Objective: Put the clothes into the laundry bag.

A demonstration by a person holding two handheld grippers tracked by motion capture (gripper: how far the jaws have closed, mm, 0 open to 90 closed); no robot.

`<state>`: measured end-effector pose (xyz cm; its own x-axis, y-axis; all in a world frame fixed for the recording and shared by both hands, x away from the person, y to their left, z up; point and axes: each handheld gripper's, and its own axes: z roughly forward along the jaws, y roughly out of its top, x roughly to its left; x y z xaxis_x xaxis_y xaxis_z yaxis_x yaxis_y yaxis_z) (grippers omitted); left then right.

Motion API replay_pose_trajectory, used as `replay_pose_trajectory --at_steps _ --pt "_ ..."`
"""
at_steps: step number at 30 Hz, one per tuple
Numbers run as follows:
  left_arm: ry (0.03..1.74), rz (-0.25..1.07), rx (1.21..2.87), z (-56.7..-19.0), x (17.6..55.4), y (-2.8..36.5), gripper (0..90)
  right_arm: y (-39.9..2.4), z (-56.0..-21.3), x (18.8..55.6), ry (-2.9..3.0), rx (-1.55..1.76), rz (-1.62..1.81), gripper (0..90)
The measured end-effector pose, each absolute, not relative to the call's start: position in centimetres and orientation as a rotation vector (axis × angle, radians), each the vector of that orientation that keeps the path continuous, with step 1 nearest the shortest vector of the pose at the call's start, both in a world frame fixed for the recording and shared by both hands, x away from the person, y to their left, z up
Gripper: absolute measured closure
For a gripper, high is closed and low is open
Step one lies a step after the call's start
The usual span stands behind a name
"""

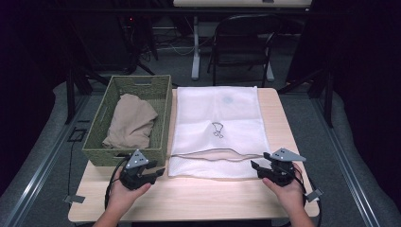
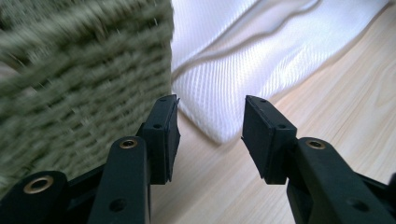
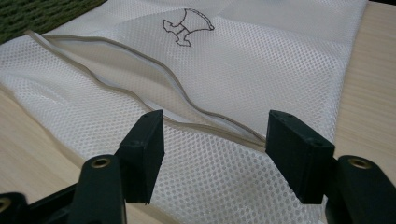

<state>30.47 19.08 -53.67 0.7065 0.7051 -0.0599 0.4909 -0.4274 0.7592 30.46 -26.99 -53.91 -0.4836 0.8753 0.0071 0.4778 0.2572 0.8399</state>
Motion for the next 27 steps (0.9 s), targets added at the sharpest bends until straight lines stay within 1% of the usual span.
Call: replay_pose_trajectory --at_steps 3,8,10,16,23,27 --pt "0.901 0.336 2.144 -54.0 30.6 18.7 53.7 -26.9 -54.2 30.6 2.068 1.228 1.139 37.5" --pt "0.910 0.343 2.140 -54.2 30.9 18.7 52.2 -26.6 -54.4 30.4 2.101 1.222 1.108 38.6" --pt "0.926 0.330 2.139 -54.2 31.0 18.7 50.2 -26.4 -54.5 30.3 2.103 1.209 1.125 39.7" --pt "0.928 0.351 2.126 -54.0 30.8 18.8 47.4 -26.1 -54.5 30.0 2.127 1.178 1.124 41.6" --pt "0.925 0.325 2.105 -53.7 30.6 18.8 47.4 -26.4 -54.4 30.2 2.121 1.194 1.141 42.0" --pt "0.912 0.339 2.107 -53.1 30.2 18.8 47.8 -26.6 -54.4 30.3 2.110 1.230 1.155 41.9"
